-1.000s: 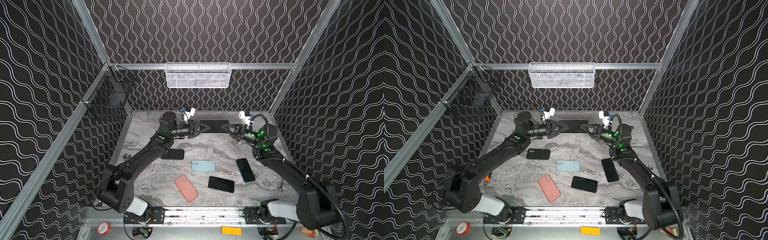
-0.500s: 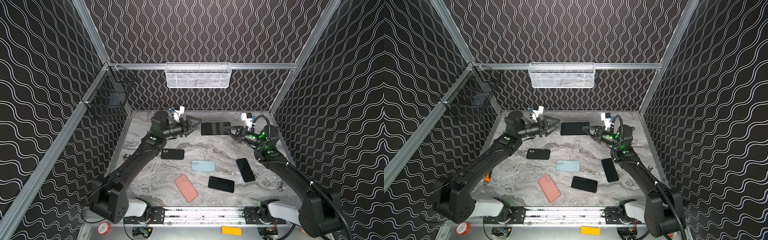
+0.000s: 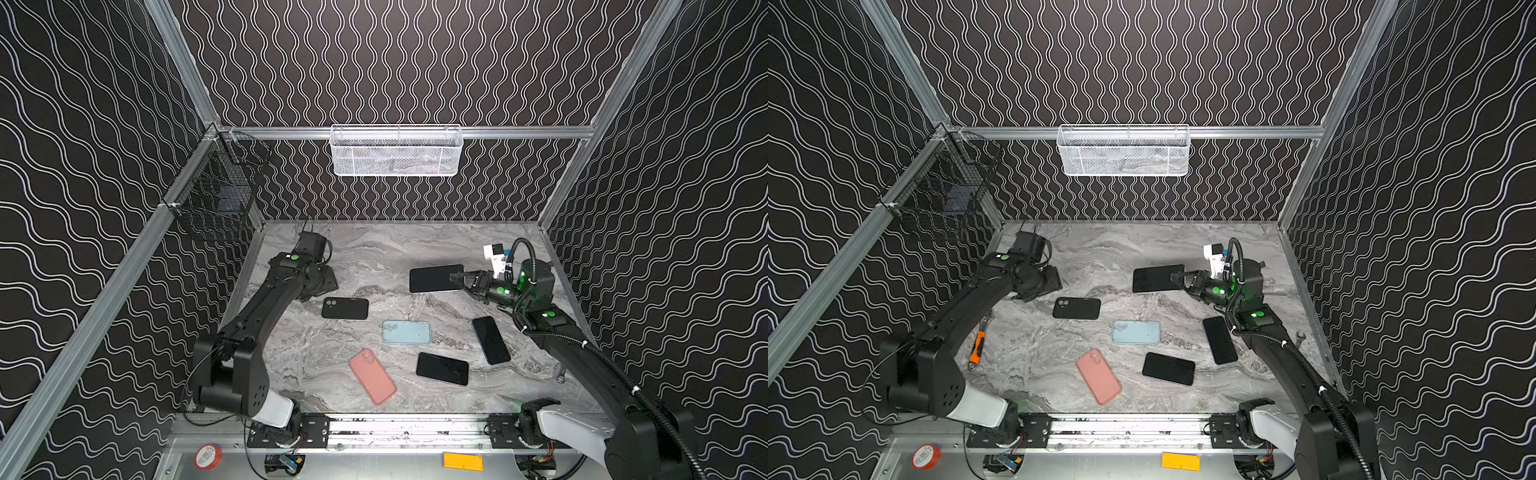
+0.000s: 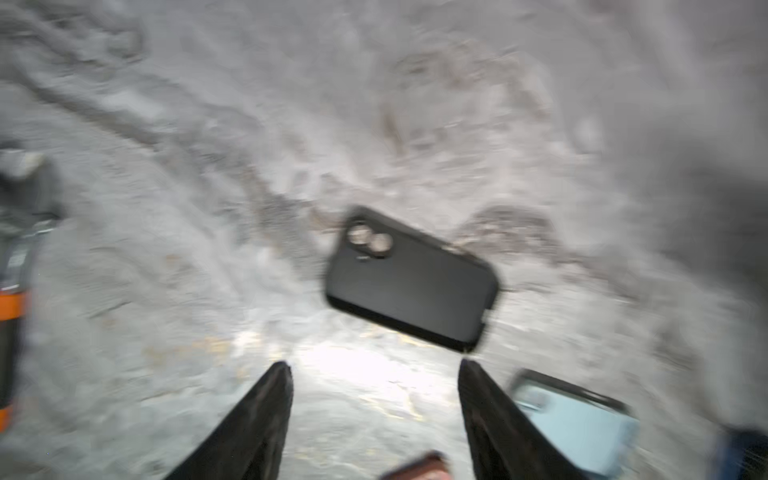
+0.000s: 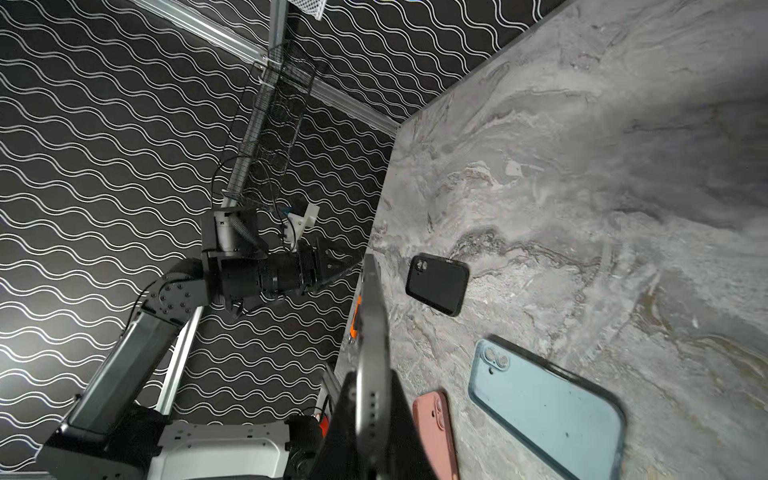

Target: Put the phone into the phone case

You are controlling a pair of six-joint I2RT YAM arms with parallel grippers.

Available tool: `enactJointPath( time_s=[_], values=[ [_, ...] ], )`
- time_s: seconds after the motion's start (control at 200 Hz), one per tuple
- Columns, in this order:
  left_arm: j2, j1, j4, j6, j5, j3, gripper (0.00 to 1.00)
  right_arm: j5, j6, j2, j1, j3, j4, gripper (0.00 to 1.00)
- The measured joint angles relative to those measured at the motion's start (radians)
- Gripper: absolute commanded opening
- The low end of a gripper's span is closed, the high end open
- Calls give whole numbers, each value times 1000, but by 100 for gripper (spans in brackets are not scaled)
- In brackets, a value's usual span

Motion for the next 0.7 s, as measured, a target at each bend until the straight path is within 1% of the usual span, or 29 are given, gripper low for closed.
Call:
enactJointPath(
  time_s=[0.1,0.215,0.415,0.621,0.701],
  values=[
    [68,3,-18,42,-50,1,62,-11,-2,12,0,-21,4,0],
    [132,3,-10,75,-71,2,59,-26,-1,25,0,-36,9,0],
    [208,1,16,124,-54,5,54,-47,-1,27,0,-39,18,0],
    [266,-5,40,151,-43,-31,52,-54,7,32,0,-58,58,0],
    [288,-5,45,154,-26,-36,47,-59,20,38,0,-62,70,0]
  ],
)
